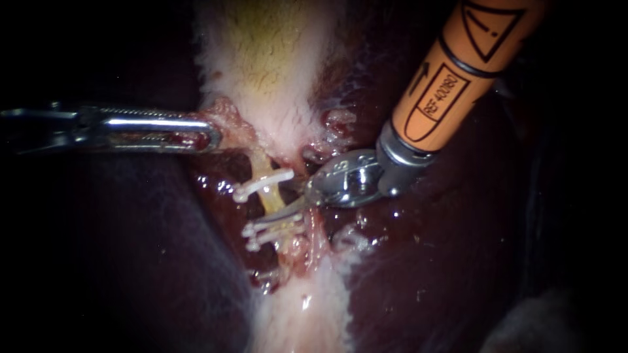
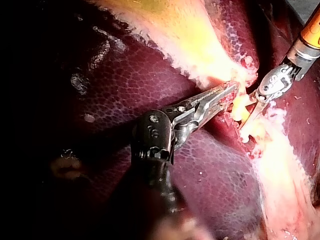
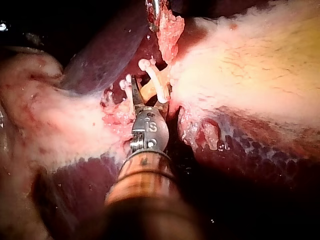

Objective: Go to the cutting position left tube

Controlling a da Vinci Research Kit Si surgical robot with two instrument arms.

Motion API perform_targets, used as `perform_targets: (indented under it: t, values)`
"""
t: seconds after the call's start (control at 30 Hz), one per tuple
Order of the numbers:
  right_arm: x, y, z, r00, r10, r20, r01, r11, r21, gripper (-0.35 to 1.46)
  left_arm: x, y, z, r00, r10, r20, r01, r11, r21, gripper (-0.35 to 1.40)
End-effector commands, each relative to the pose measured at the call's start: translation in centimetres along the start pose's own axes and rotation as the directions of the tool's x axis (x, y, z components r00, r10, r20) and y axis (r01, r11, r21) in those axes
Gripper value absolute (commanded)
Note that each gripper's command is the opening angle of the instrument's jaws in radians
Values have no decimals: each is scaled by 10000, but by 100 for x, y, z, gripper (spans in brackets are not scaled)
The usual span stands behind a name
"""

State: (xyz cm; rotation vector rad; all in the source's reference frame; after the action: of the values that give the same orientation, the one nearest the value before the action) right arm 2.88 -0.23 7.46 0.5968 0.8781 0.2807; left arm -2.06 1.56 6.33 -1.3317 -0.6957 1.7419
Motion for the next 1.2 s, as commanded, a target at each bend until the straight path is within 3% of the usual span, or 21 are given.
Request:
perform_targets:
  t: [0.03,0.27,0.73,0.9,1.2]
  values:
    - [2,-2,4,9999,52,-91,-51,9999,144,143,0,-1,1,10000,2,-3,-2,10000,12,-35]
    - [15,-19,22,9980,163,-607,-108,9959,901,141,0,-1,1,10000,3,-3,-3,10000,12,-35]
    - [47,-56,7,9846,375,-1707,10,9754,2203,141,-1,-3,1,10000,7,2,-7,10000,-1,-35]
    - [53,-64,6,9825,431,-1811,25,9697,2442,138,-1,-3,1,10000,7,3,-7,10000,-3,-35]
    - [54,-64,6,9824,428,-1817,26,9702,2424,138,-1,-4,1,10000,7,4,-7,10000,-5,-35]
